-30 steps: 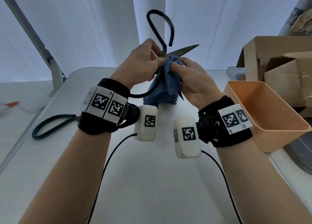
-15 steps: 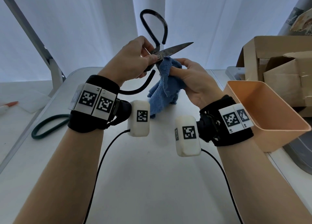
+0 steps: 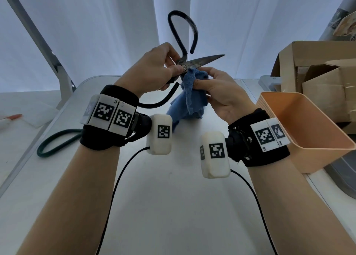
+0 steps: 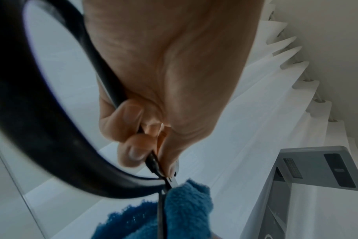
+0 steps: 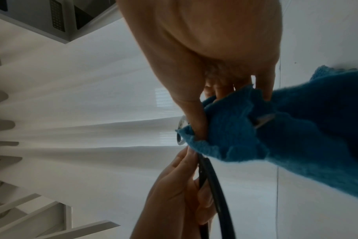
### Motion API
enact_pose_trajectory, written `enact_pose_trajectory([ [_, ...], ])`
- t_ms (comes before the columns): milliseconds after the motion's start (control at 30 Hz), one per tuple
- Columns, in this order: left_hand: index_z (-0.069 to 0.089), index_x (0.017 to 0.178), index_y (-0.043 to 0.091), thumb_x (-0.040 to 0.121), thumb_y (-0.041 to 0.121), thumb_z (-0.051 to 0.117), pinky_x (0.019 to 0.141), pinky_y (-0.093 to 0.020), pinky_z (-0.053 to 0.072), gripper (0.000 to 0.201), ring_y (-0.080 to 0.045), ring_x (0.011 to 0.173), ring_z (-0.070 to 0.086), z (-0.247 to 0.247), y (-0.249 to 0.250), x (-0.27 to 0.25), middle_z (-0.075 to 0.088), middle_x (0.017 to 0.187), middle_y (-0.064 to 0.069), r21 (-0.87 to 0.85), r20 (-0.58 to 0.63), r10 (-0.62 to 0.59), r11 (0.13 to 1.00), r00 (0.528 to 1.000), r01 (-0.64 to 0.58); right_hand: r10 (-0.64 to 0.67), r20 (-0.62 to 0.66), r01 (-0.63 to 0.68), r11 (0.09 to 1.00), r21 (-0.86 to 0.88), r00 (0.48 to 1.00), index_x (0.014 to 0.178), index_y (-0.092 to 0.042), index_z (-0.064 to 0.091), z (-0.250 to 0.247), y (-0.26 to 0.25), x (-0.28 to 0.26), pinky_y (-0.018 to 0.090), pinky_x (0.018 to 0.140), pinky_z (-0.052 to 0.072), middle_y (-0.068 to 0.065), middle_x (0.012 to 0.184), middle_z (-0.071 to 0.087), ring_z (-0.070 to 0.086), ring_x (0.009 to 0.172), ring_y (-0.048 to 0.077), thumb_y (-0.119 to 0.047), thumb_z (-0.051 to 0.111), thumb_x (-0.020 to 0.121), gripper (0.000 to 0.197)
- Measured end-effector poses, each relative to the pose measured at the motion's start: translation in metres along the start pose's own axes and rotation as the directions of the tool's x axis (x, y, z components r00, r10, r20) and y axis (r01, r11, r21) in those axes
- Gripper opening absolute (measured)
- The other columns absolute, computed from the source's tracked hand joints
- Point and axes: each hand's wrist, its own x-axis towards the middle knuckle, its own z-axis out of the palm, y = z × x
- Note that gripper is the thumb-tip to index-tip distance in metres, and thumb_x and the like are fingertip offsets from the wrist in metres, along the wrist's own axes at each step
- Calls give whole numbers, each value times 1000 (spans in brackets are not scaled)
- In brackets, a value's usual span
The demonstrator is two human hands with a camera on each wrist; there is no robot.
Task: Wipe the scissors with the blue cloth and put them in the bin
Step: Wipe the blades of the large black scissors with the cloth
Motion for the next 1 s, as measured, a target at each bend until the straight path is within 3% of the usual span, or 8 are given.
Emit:
enact_pose_trajectory([
  [100,57,116,11,98,19,61,48,-16,48,19,-11,61,54,-4,-1,-1,59,93,0,-23,-18,-11,1000,1000,10,-1,16,1,1000,13,1000,126,-5,59,-1,-2,-1,20,61,55,8,104,69,69,81,15,-4,71,87,41],
  [233,56,115,13,98,19,61,47,-17,46,18,-9,56,53,-6,-1,-1,60,98,-3,-15,-23,-6,1000,1000,6,-2,63,2,1000,-13,998,130,-7,57,1,-3,-3,17,63,54,8,111,67,71,75,7,-7,70,89,43],
  [333,56,115,14,98,20,61,50,-19,49,18,-13,61,54,-6,0,-1,59,101,-4,-26,-4,-1,1000,1000,1,-4,60,5,1000,-20,998,131,-7,57,1,-3,-3,18,66,54,8,111,69,71,82,11,-5,70,88,45],
  [533,57,117,11,98,20,62,45,-18,45,22,-5,44,51,-2,0,-1,60,94,0,2,-9,-3,1000,1000,3,1,122,3,999,-35,993,132,-4,58,0,-4,0,23,73,56,18,118,69,70,88,18,12,58,89,46],
  [733,58,117,13,98,22,61,60,-27,53,21,-21,73,58,-4,1,-1,59,100,1,-15,0,-16,1000,1000,16,-17,79,18,1000,-12,997,127,-3,57,4,0,-3,20,62,54,9,100,70,70,76,13,-5,69,89,40],
  [867,57,117,12,98,21,63,55,-25,50,22,-16,60,56,-4,-2,-1,60,98,0,3,-7,-18,1000,1000,18,-7,136,19,996,-87,991,132,-3,56,3,-2,-1,25,73,56,16,110,69,68,90,21,9,57,92,42],
  [933,57,116,12,98,21,63,49,-22,47,21,-11,51,54,-4,-2,0,60,96,0,5,-11,-18,1000,1000,18,1,137,13,995,-99,991,133,-3,56,2,-2,-1,24,72,56,17,113,68,67,92,21,12,55,92,44],
  [1000,57,116,13,98,21,62,49,-22,48,21,-13,53,54,-4,-2,0,60,96,0,-1,-12,-18,1000,1000,18,-5,116,18,994,-110,993,132,-4,56,3,-2,-2,21,70,55,16,114,69,68,90,18,6,60,91,42],
])
